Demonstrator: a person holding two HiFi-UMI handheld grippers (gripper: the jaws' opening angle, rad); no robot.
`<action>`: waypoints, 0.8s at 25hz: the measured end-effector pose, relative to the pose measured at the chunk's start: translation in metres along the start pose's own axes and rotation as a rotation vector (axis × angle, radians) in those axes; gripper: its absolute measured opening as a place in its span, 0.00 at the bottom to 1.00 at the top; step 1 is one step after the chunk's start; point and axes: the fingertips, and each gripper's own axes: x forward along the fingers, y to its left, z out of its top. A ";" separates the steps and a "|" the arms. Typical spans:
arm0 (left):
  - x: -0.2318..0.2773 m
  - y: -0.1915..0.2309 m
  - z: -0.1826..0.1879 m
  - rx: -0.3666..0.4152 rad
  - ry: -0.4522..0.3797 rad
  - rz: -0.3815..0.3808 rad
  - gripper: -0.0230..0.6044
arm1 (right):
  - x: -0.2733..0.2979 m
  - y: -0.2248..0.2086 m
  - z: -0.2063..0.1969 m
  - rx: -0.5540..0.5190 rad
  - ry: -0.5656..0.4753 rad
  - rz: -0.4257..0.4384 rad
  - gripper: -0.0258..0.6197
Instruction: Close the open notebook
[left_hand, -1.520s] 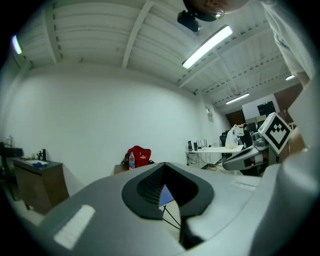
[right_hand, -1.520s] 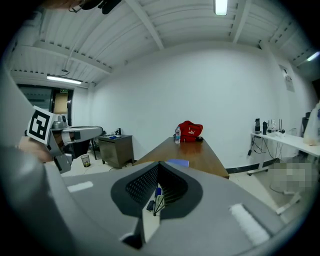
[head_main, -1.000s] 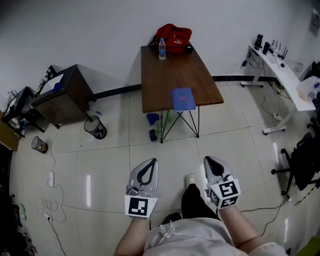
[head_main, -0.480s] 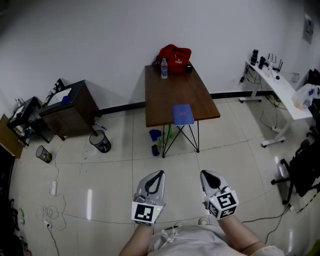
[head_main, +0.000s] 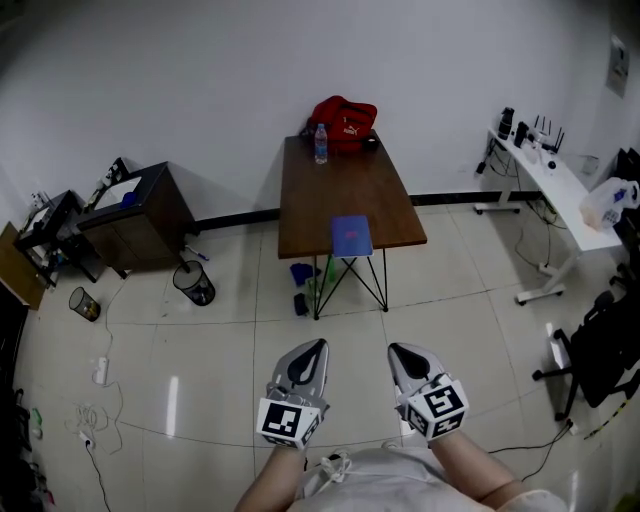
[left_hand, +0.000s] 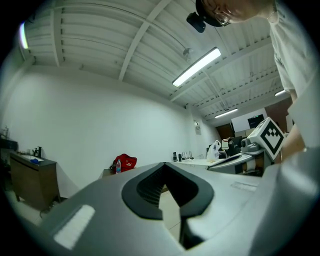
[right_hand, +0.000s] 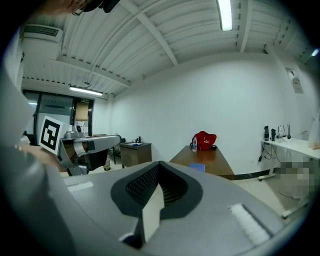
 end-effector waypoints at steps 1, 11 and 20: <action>0.003 -0.005 0.000 0.000 0.000 -0.006 0.05 | -0.002 -0.003 0.000 -0.004 0.000 0.003 0.05; 0.014 -0.025 -0.002 -0.016 0.004 0.000 0.05 | -0.011 -0.017 -0.002 -0.038 -0.003 0.018 0.05; 0.021 -0.034 -0.005 -0.015 0.019 0.003 0.05 | -0.011 -0.024 -0.003 -0.040 -0.003 0.031 0.05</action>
